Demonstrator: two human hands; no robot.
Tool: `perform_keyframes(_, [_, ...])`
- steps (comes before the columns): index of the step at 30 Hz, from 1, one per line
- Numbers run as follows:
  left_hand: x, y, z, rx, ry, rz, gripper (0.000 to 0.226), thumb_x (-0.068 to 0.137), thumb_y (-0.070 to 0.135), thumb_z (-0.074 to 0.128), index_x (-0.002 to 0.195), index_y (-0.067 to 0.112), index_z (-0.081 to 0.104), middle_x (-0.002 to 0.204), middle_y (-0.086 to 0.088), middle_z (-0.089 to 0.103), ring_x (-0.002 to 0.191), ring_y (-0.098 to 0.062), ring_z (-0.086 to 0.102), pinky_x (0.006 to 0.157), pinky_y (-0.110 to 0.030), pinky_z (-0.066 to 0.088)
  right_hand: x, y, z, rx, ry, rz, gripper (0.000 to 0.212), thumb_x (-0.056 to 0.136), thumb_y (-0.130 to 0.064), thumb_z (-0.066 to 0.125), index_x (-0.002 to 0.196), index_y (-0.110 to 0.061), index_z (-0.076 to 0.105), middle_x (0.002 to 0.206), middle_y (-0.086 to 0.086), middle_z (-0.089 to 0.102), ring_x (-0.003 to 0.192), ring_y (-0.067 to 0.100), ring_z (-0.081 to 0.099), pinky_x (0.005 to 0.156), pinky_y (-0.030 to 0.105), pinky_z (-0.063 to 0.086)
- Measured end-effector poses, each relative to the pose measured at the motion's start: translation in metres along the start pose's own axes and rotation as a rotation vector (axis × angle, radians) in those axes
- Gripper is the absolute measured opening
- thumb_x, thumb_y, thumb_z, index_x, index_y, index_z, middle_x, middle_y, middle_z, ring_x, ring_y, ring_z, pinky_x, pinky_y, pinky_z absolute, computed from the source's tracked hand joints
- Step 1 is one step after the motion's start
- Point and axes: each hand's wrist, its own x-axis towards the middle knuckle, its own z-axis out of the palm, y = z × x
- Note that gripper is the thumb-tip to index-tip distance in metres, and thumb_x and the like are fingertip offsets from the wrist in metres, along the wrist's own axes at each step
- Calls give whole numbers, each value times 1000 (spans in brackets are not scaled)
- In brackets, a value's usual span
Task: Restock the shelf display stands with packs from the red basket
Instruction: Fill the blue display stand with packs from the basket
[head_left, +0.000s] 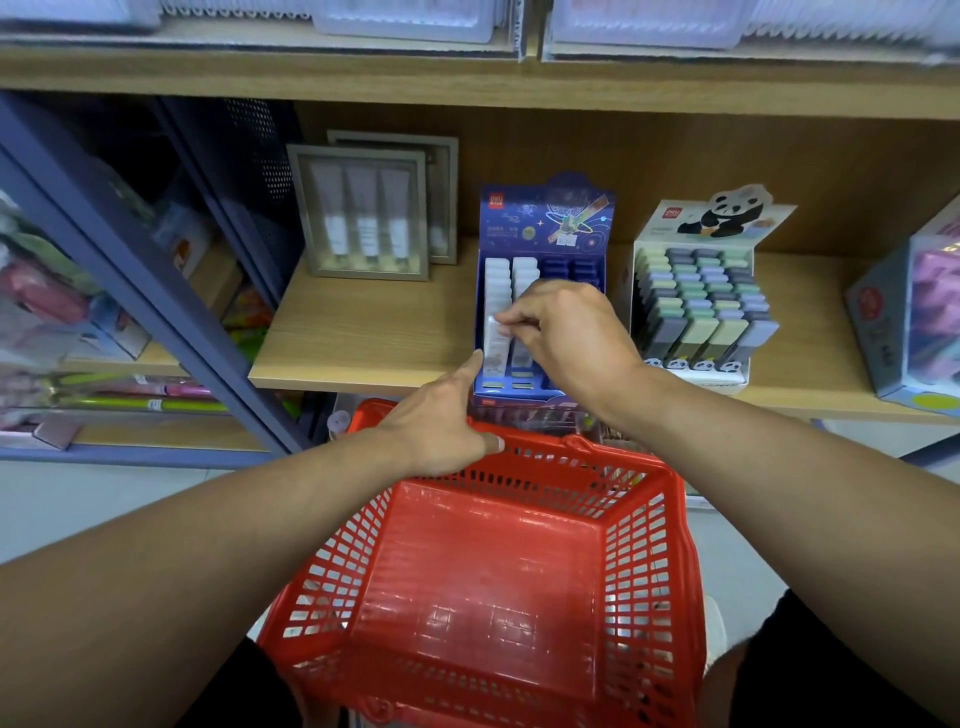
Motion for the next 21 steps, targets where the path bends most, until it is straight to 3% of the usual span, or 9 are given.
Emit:
perform_keyframes(3, [-1,1,-1,24,-8,0,109,83,40,77,161,31,0,152,1,46,112,-15,62,88,-28,49,1,-2,0,-21,-6,-32,15,93,-18,70,103,-12,79,98,2,72,95,17,65,88,33,53])
perform_keyframes(5, [-3,3,-2,63,-9,0,109,84,41,76,161,30,1,166,-5,22,142,-23,41,107,-32,41,3,-2,-1,-21,-17,-30,16,94,-19,69,105,-13,79,101,1,72,97,16,65,89,29,51])
perform_keyframes(7, [-5,4,-3,93,-12,10,106,85,42,76,161,29,3,168,-4,6,153,-22,20,116,-33,30,3,-2,-1,-15,-29,-19,17,95,-19,68,106,-14,79,102,0,72,98,14,65,88,22,48])
perform_keyframes(11, [-4,3,-1,102,-17,33,102,86,41,75,161,27,7,168,3,6,154,-16,11,119,-31,24,2,0,-3,0,-45,27,16,96,-18,67,106,-15,78,99,-1,73,94,13,66,84,16,45])
perform_keyframes(16, [2,-4,5,107,-2,48,101,85,43,75,161,26,11,168,5,9,154,-11,-1,124,-34,19,3,0,0,-78,-142,38,17,97,-12,63,104,-16,79,103,0,74,96,16,69,90,31,53])
perform_keyframes(21, [3,-4,4,124,-4,39,103,84,43,76,161,26,10,168,0,7,155,-16,8,121,-35,25,1,-1,8,-110,-109,9,15,97,-13,63,98,-15,78,98,1,68,91,23,65,83,41,54])
